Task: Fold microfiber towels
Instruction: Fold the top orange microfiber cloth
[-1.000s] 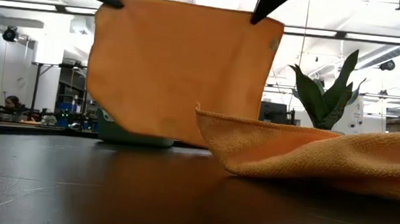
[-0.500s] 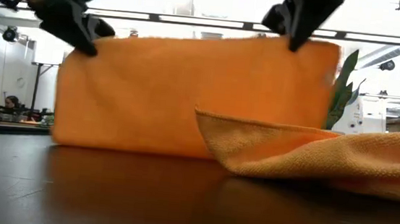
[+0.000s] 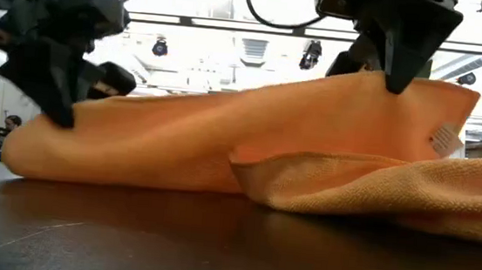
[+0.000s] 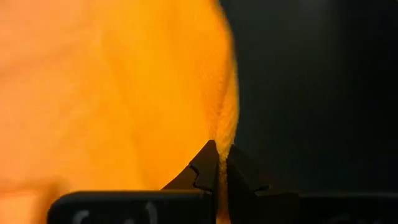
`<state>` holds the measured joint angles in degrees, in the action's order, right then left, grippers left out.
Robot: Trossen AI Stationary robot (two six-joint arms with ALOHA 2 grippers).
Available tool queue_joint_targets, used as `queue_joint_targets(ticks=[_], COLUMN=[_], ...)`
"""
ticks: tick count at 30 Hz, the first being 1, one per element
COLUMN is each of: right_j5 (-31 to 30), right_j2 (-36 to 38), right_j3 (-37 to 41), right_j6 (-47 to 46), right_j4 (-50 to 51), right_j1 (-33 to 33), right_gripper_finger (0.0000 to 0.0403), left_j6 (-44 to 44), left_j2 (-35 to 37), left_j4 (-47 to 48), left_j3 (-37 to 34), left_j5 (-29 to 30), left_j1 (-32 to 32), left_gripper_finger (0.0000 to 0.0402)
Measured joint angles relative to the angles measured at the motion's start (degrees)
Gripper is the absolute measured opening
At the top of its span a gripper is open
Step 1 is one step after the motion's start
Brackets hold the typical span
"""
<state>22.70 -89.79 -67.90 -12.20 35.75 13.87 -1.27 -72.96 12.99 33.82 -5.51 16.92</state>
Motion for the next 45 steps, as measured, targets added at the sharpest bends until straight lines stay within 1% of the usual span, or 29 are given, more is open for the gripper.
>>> queue_joint_targets(ticks=[2,5,8,10,14,19,21,23,25,26,28,32,33,34,37,40,42,43,45], right_j5=[0.89,2.82,2.88,3.03,3.05,3.25,3.26,3.25,3.25,3.27,3.27,3.27,3.25,3.25,3.25,3.23,3.23,3.23,3.23], right_j2=[-0.01,0.02,0.01,0.02,0.06,0.06,0.06,0.08,0.08,0.08,0.10,0.10,0.10,0.10,0.10,0.10,0.10,0.10,0.10], right_j3=[0.78,1.25,1.42,1.27,1.14,1.23,1.23,1.23,1.23,1.23,1.23,1.23,1.23,1.23,1.23,1.23,1.25,1.25,1.29], right_j6=[-0.54,-1.44,-1.80,-1.80,-1.80,-2.09,-2.11,-2.15,-2.18,-2.20,-2.26,-2.24,-2.22,-2.23,-2.28,-2.32,-2.35,-2.35,-2.37], right_j4=[-0.71,-0.97,-1.39,-1.30,-1.35,-1.30,-1.30,-1.30,-1.28,-1.25,-1.29,-1.31,-1.28,-1.23,-1.26,-1.35,-1.23,-1.34,-1.20], right_j1=[-0.19,-0.52,-0.52,-0.52,-0.61,-0.82,-0.86,-0.92,-1.06,-1.15,-1.25,-1.53,-1.53,-1.54,-1.55,-1.55,-1.56,-1.68,-1.81], right_gripper_finger=[0.0009,0.0009,0.0009,0.0009,0.0009,0.0009,0.0008,0.0009,0.0009,0.0009,0.0009,0.0009,0.0009,0.0009,0.0008,0.0009,0.0009,0.0009,0.0009], left_j6=[-1.47,-4.38,-6.11,-6.32,-6.37,-7.35,-6.96,-5.57,-4.63,-4.27,-2.83,2.49,3.47,4.56,6.14,6.20,6.19,6.18,6.16], left_j2=[-1.74,-3.52,-4.37,-4.28,-2.91,-0.04,1.44,3.32,5.00,5.83,7.34,8.88,8.86,8.71,6.85,4.29,2.49,1.43,-0.53], left_j4=[-1.71,-4.10,-3.91,-3.90,-1.70,4.65,7.04,10.09,11.98,13.24,14.27,12.24,10.74,9.62,5.36,1.46,0.61,0.40,-0.30], left_j3=[-0.15,-0.22,-0.19,-0.13,-0.18,0.24,0.37,0.37,0.37,0.37,0.27,-1.01,-1.61,-2.20,-3.57,-4.76,-5.21,-5.24,-5.14], left_j5=[-1.37,-1.71,-1.76,-2.16,-2.37,-1.46,-1.22,-1.15,-0.22,0.91,5.28,17.01,18.94,19.71,19.35,19.18,19.07,19.10,19.87], left_j1=[0.40,0.43,0.43,0.43,0.43,0.32,0.29,0.13,-0.19,-0.43,-0.78,-1.89,-2.38,-2.98,-4.24,-4.75,-5.02,-5.23,-5.59], left_gripper_finger=[0.0000,0.0000,0.0002,0.0013,0.0054,0.0125,0.0147,0.0160,0.0162,0.0162,0.0160,0.0143,0.0134,0.0125,0.0089,0.0047,0.0020,0.0010,0.0005])
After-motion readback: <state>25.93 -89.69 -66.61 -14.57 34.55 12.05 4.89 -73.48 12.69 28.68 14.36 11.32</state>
